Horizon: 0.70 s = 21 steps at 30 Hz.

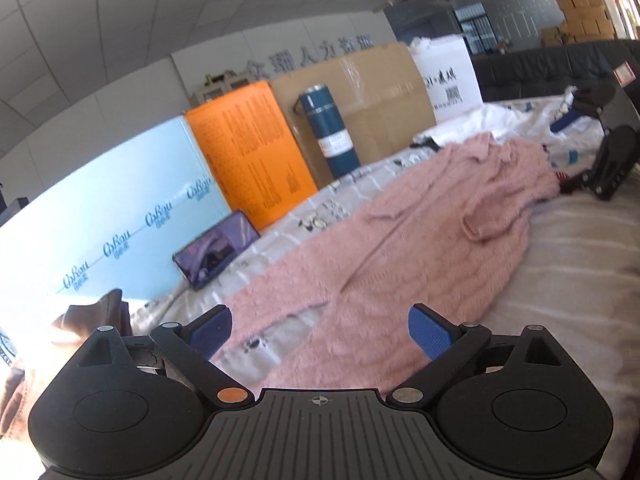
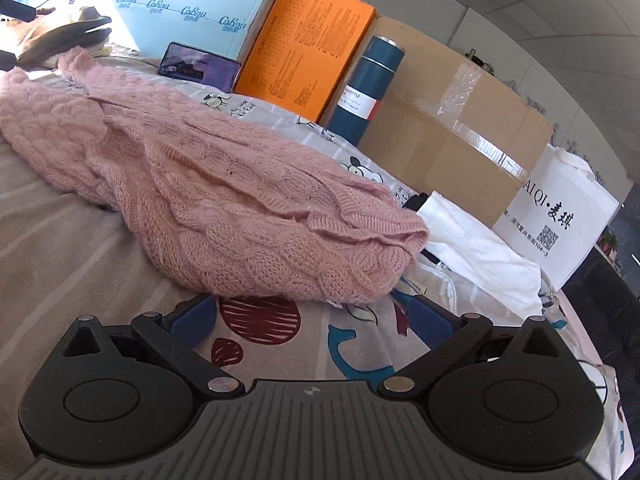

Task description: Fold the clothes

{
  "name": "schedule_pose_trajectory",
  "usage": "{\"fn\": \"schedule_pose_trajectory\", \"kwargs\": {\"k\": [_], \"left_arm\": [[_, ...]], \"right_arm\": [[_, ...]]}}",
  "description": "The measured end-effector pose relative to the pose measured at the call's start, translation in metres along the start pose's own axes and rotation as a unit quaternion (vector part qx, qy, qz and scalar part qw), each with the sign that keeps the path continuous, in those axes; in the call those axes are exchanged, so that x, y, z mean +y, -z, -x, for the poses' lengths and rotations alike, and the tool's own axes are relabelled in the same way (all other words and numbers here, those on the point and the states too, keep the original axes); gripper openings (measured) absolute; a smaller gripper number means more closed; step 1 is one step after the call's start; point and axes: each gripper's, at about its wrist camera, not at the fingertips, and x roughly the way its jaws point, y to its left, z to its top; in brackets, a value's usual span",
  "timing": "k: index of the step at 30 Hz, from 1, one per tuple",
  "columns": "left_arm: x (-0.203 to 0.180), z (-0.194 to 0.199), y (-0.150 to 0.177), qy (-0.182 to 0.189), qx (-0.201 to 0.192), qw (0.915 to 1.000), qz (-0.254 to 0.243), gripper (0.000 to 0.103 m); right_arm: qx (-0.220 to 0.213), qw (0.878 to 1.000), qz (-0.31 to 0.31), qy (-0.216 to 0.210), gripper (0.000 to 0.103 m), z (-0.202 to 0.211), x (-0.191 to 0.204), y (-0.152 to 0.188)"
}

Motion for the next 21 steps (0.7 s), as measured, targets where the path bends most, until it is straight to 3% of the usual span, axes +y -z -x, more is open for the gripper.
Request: {"fn": "schedule_pose_trajectory", "kwargs": {"k": [3, 6, 13, 18, 21], "left_arm": [[-0.004, -0.003, 0.01, 0.023, 0.048, 0.9985, -0.012, 0.097], [-0.01, -0.012, 0.02, 0.005, 0.08, 0.9963, -0.029, 0.097], [-0.012, -0.034, 0.024, -0.024, 0.047, 0.9975, -0.048, 0.102], [0.008, -0.038, 0.029, -0.044, 0.051, 0.9977, -0.007, 0.102], [0.023, -0.038, 0.035, -0.065, 0.059, 0.9955, 0.035, 0.101]], "right_arm": [[-0.006, 1.0, 0.023, -0.001, 0.103, -0.005, 0.006, -0.006], [-0.021, 0.999, 0.035, -0.016, 0.103, -0.011, 0.014, -0.014], [-0.054, 0.995, 0.071, -0.042, 0.103, -0.02, 0.033, -0.029], [-0.067, 0.993, 0.081, -0.053, 0.102, -0.021, 0.024, -0.022], [-0.053, 0.996, 0.037, -0.059, 0.099, -0.022, 0.005, -0.014]]}}
